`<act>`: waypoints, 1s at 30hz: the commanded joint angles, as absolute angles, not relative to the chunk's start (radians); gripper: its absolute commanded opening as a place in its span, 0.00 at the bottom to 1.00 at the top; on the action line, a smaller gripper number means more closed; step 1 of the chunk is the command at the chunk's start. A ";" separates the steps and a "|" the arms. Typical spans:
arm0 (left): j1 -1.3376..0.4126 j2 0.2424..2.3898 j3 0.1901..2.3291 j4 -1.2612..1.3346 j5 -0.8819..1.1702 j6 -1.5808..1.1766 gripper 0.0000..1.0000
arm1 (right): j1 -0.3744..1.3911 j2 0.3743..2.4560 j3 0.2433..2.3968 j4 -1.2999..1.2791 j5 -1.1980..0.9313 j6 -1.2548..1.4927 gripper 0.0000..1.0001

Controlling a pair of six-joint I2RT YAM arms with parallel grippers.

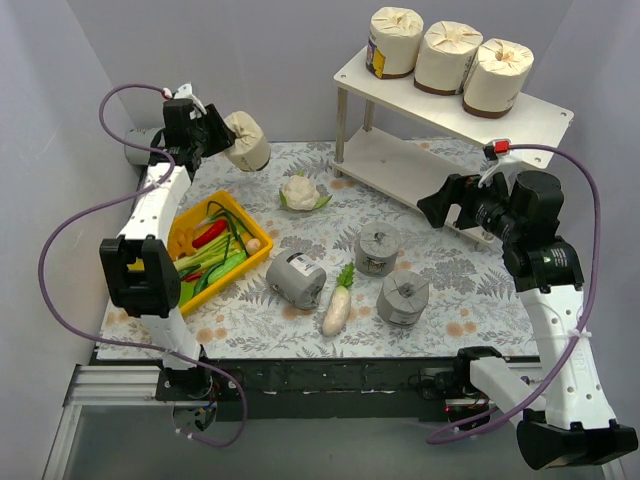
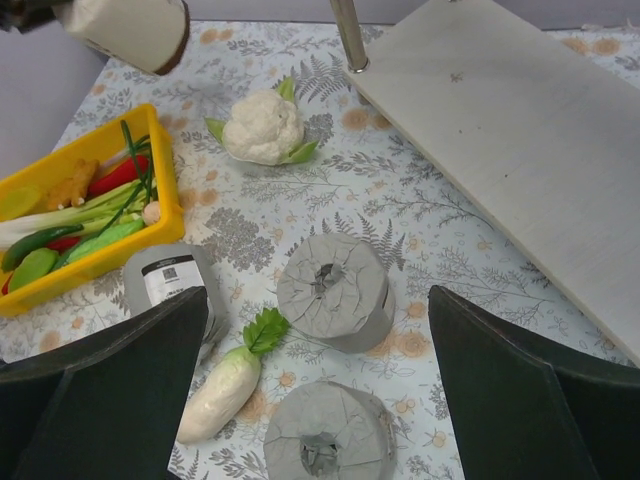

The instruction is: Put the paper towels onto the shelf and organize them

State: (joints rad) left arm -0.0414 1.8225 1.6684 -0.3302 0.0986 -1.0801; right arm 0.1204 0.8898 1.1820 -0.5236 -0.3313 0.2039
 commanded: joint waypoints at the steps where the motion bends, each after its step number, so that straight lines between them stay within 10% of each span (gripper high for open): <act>1: -0.077 1.643 1.605 -0.282 0.276 -1.063 0.36 | 0.132 0.910 1.216 -0.519 -0.339 0.204 0.99; 15: -0.458 1.493 1.359 -0.250 0.124 -1.101 0.35 | 0.561 1.222 1.399 -0.365 -0.006 0.357 0.91; 30: -0.502 1.450 1.278 -0.219 0.106 -1.141 0.35 | 0.675 1.543 1.608 -0.448 0.120 0.402 0.86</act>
